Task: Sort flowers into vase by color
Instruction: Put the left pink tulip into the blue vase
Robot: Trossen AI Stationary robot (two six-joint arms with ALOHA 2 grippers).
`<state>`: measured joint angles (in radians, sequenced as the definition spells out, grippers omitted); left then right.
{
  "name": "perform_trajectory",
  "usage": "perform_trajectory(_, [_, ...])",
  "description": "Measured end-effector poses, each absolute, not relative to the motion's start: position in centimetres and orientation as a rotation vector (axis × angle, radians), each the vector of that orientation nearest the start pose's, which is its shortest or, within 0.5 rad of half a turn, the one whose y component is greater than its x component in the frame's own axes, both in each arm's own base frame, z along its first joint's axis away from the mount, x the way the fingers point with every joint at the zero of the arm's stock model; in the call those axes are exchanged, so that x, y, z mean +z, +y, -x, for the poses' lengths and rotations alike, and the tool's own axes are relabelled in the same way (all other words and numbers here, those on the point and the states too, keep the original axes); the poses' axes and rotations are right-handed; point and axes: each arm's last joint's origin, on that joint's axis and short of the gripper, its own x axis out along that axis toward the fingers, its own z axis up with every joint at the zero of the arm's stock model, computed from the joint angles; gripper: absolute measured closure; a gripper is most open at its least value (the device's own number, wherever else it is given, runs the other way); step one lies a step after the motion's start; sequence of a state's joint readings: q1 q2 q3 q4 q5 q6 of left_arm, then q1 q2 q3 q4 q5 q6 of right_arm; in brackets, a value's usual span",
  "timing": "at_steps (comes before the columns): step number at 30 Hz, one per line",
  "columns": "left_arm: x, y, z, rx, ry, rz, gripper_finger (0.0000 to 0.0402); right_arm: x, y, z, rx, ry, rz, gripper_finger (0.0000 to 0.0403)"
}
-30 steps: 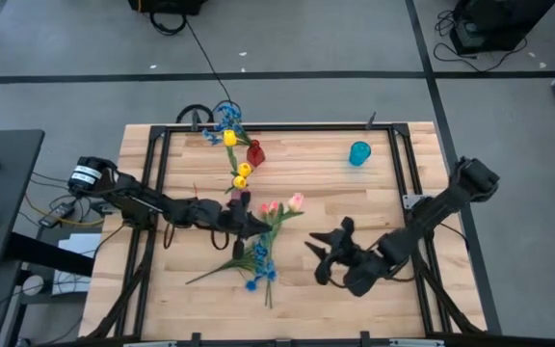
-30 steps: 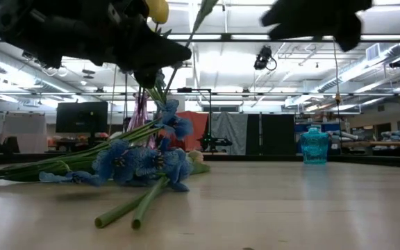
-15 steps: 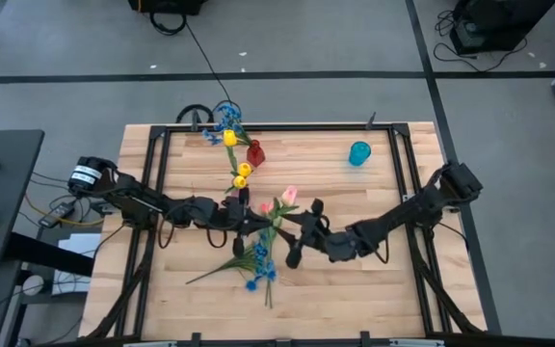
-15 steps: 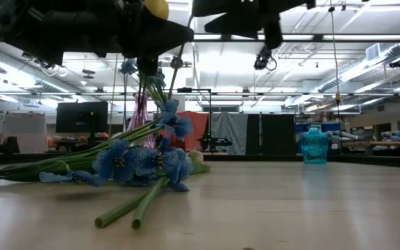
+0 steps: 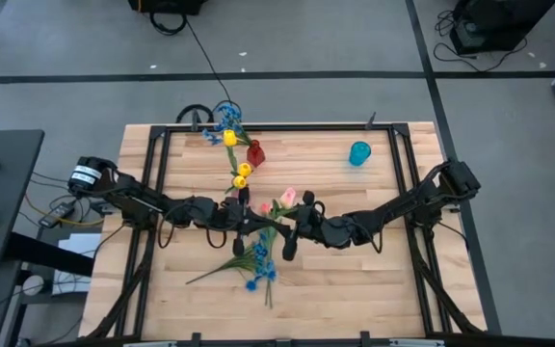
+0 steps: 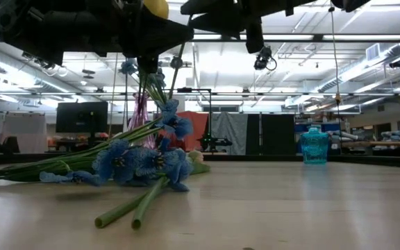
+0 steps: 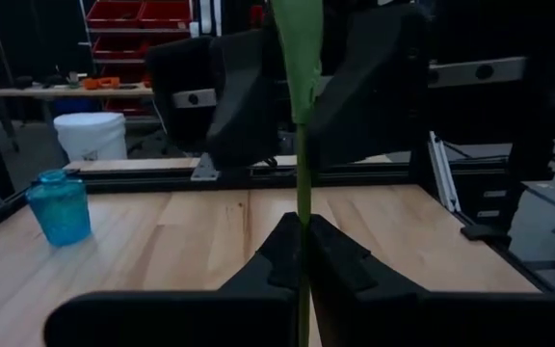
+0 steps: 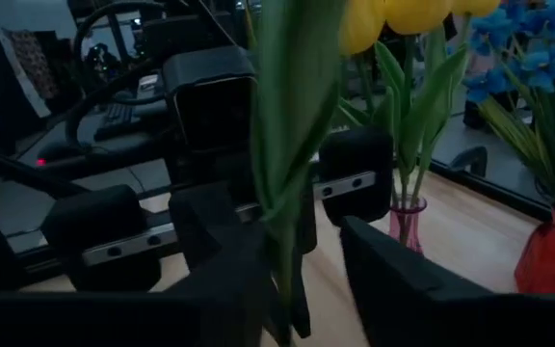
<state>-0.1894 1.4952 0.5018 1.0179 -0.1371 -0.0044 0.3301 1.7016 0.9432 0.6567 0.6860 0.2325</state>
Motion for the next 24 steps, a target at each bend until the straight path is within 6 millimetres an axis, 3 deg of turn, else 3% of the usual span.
perform_trajectory(4, [19.6, -4.9, -27.6, -0.052, -0.017, 0.016, 0.0384, 23.1, 9.8, -35.0, -0.364, 0.052, -0.181, 0.0339])
perform_trajectory(7, [19.5, -4.9, -27.6, -0.051, -0.003, 0.041, 0.0359, 22.9, 9.8, -35.0, -0.369, 0.066, -0.190, 0.0385])
perform_trajectory(11, [19.3, -4.9, -27.6, -0.062, 0.018, 0.058, 0.0292, 23.0, 9.6, -34.7, -0.398, 0.102, -0.168, 0.0375])
perform_trajectory(15, [19.8, -5.3, -27.2, -0.145, 0.034, 0.077, 0.0240, 24.6, 9.2, -32.7, -0.510, 0.167, -0.127, 0.0368])
perform_trajectory(24, [20.6, -7.9, -26.2, -0.276, 0.006, 0.003, 0.0225, 28.5, 4.7, -26.3, -0.878, 0.275, -0.041, 0.0386])
